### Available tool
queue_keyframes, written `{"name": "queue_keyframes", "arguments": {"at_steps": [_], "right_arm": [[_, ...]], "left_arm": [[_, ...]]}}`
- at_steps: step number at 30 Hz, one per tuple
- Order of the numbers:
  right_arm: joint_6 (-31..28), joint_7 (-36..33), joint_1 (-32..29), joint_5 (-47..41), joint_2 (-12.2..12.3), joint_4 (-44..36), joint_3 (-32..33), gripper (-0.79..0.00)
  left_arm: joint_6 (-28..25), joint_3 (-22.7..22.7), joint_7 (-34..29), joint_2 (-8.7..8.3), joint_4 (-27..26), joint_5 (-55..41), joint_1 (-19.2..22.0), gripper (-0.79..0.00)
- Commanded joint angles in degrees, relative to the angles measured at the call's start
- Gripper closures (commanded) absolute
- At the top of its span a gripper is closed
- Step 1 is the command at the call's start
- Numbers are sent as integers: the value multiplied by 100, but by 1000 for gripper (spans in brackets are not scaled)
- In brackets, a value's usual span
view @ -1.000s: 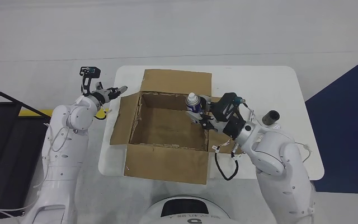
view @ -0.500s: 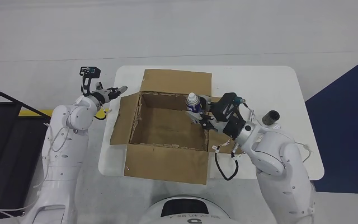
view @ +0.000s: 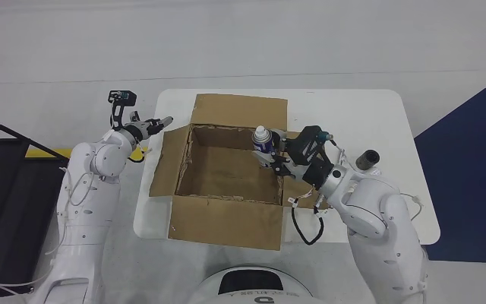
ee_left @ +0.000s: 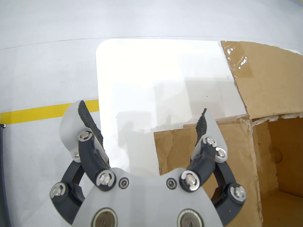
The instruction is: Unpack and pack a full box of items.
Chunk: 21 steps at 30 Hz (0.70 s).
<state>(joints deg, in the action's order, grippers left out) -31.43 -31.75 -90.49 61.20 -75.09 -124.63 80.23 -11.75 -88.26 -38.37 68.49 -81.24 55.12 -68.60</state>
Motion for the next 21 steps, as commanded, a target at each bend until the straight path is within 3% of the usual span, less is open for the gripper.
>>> {"name": "queue_keyframes", "arguments": {"at_steps": [1,9,16,21], "right_arm": [[0,6,-5,0,0,-1,4,0],[252,244,-86,-138,13,88,245,0],[380,929,-834,-1215,103,320,1810,0],[-62,1396,-1216,-1704,172,779,2880,0]], "left_arm": [[0,0,0,0,0,0,0,-785],[0,0,0,0,0,0,0,-785],[0,0,0,0,0,0,0,-785],[0,0,0,0,0,0,0,-785]]}}
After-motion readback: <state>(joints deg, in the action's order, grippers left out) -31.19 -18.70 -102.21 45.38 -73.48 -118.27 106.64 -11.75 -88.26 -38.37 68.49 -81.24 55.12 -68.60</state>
